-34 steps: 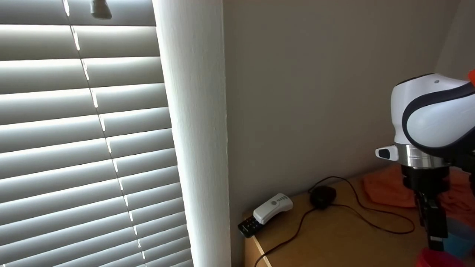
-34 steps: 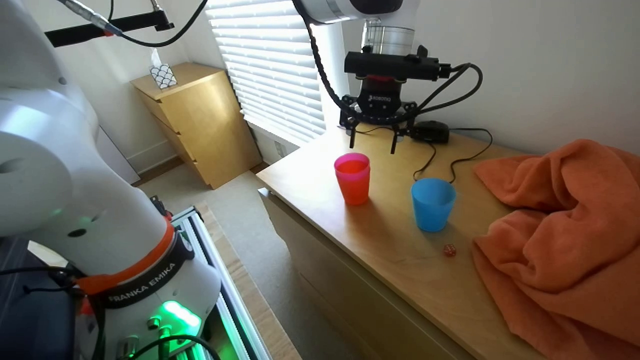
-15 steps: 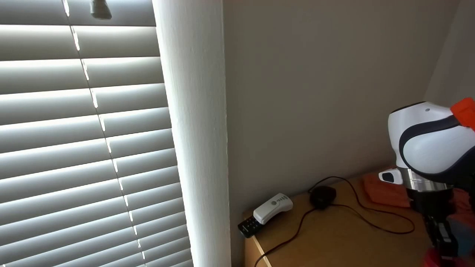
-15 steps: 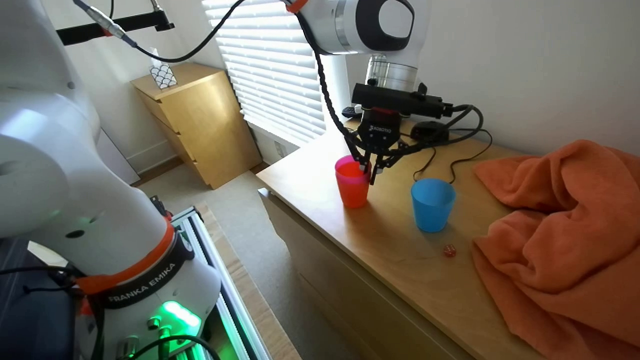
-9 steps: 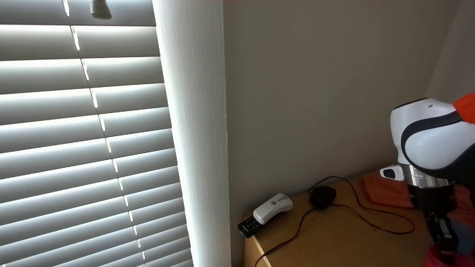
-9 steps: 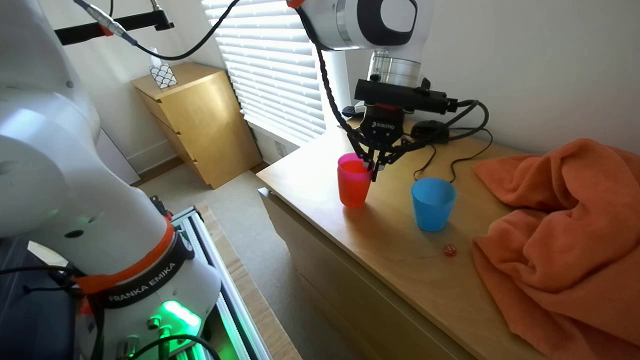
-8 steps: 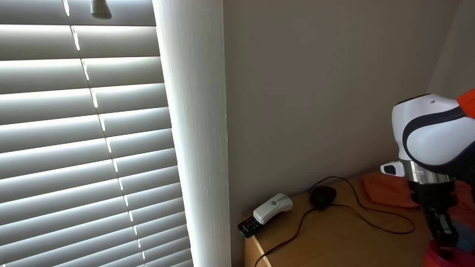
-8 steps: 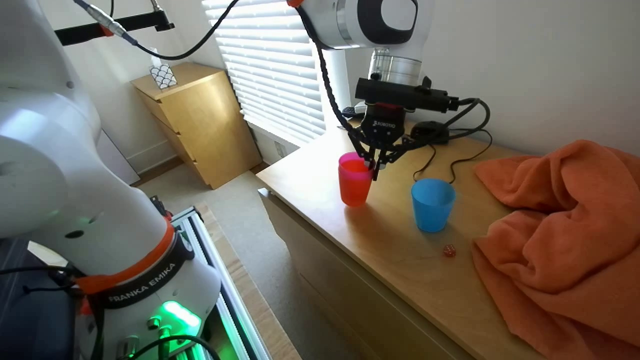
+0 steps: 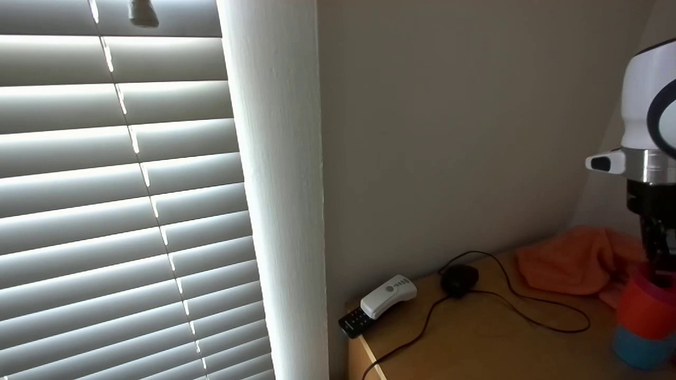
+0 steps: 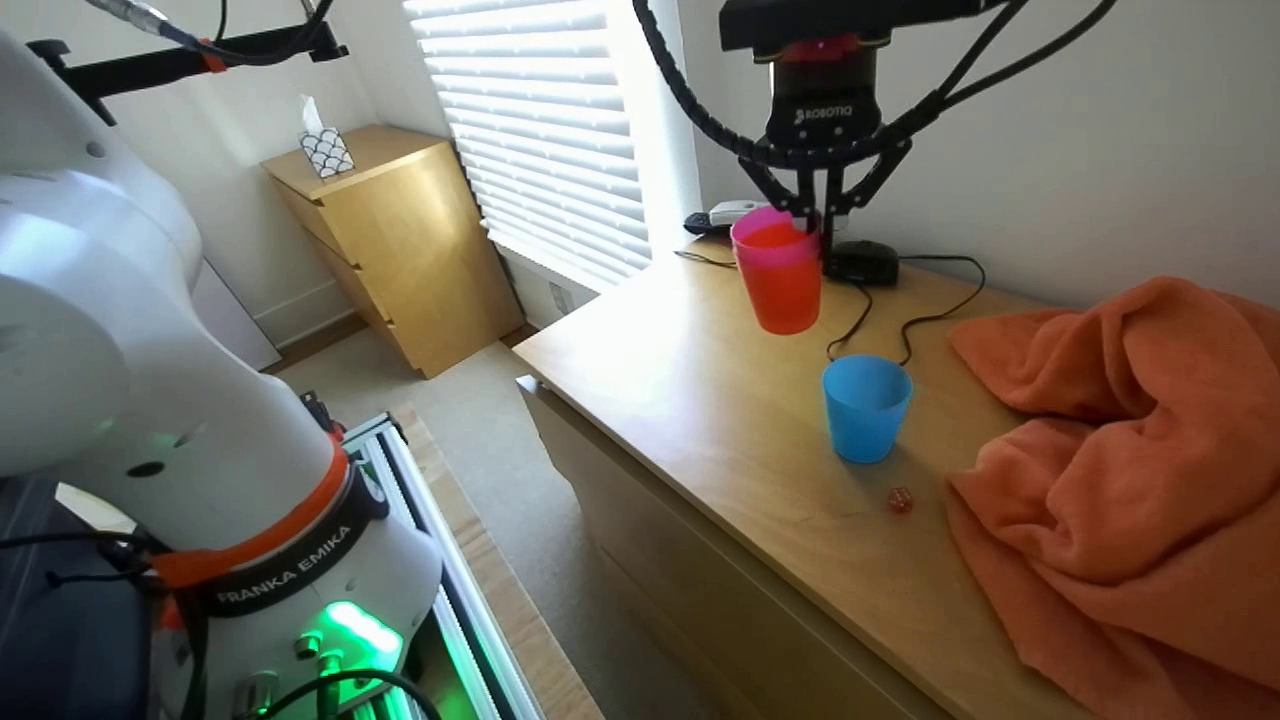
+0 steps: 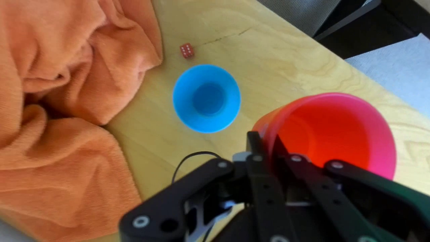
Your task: Pile up the plastic cups
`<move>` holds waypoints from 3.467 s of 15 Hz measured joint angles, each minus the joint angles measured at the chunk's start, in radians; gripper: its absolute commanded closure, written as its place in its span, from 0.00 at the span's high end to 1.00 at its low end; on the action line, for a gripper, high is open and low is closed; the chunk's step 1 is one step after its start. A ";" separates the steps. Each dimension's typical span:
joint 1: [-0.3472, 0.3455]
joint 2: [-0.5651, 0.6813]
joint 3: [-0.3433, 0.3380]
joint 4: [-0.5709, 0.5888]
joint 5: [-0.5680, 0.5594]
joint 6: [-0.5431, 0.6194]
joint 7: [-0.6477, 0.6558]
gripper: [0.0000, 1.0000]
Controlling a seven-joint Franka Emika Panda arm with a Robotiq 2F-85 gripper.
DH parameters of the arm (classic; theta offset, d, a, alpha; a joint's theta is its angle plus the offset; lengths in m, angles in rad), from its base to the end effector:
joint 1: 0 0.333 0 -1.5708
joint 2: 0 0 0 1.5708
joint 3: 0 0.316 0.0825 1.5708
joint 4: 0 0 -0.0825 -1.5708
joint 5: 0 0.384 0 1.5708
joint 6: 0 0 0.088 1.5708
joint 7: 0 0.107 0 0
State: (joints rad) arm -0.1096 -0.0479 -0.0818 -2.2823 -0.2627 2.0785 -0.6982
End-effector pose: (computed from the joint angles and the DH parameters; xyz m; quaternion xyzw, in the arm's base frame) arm 0.4805 -0.1066 0.3629 0.9388 0.3181 -0.1158 0.0636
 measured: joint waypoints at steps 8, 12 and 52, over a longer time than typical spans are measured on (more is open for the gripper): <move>-0.050 -0.028 -0.078 -0.002 -0.038 -0.045 0.133 0.02; -0.053 0.011 -0.091 0.002 -0.037 -0.042 0.155 0.02; -0.081 0.320 0.038 0.138 0.186 0.076 0.163 0.84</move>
State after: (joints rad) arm -0.1905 0.2721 -0.0436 -2.1438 -0.0763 2.1541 -0.5351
